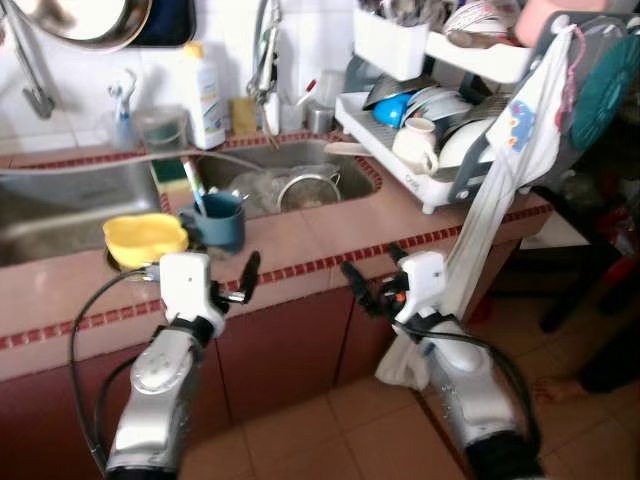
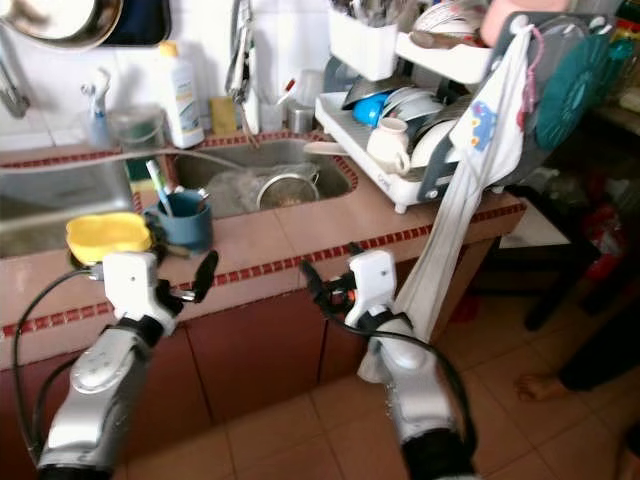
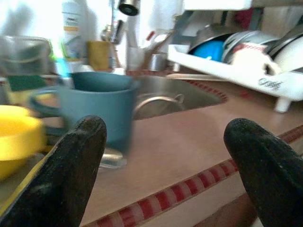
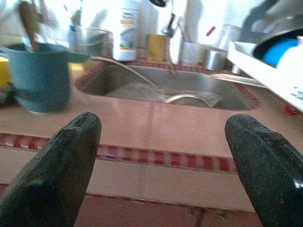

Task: Kitchen organization

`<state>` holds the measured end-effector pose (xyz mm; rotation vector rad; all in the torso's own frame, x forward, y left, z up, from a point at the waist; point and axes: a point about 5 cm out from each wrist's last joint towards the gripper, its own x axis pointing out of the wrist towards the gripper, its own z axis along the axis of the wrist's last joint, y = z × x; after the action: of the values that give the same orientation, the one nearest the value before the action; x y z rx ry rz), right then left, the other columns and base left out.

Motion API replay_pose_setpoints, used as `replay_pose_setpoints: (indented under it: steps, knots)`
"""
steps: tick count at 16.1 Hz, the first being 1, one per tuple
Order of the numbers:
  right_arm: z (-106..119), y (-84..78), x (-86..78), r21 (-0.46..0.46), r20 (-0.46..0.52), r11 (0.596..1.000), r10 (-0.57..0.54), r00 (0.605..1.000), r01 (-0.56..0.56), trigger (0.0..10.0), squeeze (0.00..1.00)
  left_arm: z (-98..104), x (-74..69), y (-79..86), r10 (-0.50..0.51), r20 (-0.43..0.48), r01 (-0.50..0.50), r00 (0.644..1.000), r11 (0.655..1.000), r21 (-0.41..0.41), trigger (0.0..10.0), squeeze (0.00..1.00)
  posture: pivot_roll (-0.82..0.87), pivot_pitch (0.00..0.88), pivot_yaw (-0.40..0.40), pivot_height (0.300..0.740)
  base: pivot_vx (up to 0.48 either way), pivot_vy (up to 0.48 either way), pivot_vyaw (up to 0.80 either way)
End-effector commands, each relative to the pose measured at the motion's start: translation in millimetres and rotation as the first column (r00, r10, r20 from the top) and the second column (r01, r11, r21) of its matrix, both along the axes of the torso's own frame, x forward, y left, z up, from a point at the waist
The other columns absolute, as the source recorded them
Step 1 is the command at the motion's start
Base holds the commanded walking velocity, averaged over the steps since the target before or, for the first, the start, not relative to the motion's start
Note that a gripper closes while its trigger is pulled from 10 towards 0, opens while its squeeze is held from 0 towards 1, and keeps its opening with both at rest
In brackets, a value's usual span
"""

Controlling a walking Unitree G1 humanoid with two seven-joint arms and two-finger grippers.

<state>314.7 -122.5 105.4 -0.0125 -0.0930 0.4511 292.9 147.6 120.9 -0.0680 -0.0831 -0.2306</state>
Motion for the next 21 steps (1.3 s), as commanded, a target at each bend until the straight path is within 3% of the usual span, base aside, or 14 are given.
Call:
replay_pose_setpoints:
  steps: [1, 2, 7, 8, 14, 18, 21]
  knots:
    - [6, 1.0, 1.5, -0.038, 0.039, 0.999, 0.008, 0.999, -0.007, 10.0, 0.0, 1, 1.1, -0.8, -0.014, -0.002, 0.014, 1.0, 1.0, 0.004, 10.0, 0.0, -0.07, 0.0, -0.054, 0.74, 0.285, 0.0, 0.0]
    - [6, 2.6, 0.6, -0.091, 0.058, 0.996, 0.021, 0.998, -0.016, 10.0, 0.0, 1, 1.1, -0.7, -0.014, -0.002, 0.014, 1.0, 1.0, 0.005, 10.0, 0.0, -0.07, 0.0, -0.054, 0.74, 0.281, 0.0, 0.8]
    - [8, 2.7, -1.5, -0.05, 0.067, 0.998, 0.028, 0.997, -0.024, 10.0, 0.0, 2, 0.9, -0.5, -0.008, -0.001, 0.008, 1.0, 1.0, 0.002, 10.0, 0.0, -0.07, 0.0, -0.056, 0.74, 0.279, 0.0, 0.8]
    - [7, 2.3, -0.2, -0.007, 0.036, 1.0, 0.025, 0.999, -0.024, 10.0, 0.0, 2, 0.6, -1.8, -0.013, 0.003, 0.013, 1.0, 1.0, -0.008, 10.0, 0.0, -0.07, 0.0, -0.056, 0.74, 0.0, 0.0, 0.0]
    - [9, -1.2, 4.1, -0.056, 0.045, 0.998, 0.024, 0.999, -0.021, 10.0, 0.0, 10, 1.4, -5.2, -0.02, 0.049, 0.022, 0.999, 0.999, -0.03, 10.0, 0.0, -0.08, 0.0, -0.059, 0.74, 0.0, 0.0, 0.0]
    - [21, -1.6, 13.5, -0.115, 0.076, 0.988, 0.108, 0.991, -0.099, 10.0, 0.0, 22, 3.3, -15.1, -0.072, 0.103, 0.073, 0.992, 0.997, -0.002, 10.0, 0.0, -0.09, 0.0, -0.054, 0.74, 0.0, 0.0, 0.0]
    - [35, -5.2, 27.2, -0.105, 0.113, 0.992, 0.087, 0.99, -0.075, 10.0, 0.0, 25, 4.1, -24.6, -0.113, 0.122, 0.113, 0.986, 0.994, 0.008, 10.0, 0.0, -0.1, 0.0, -0.053, 0.74, 0.0, 0.0, 0.0]
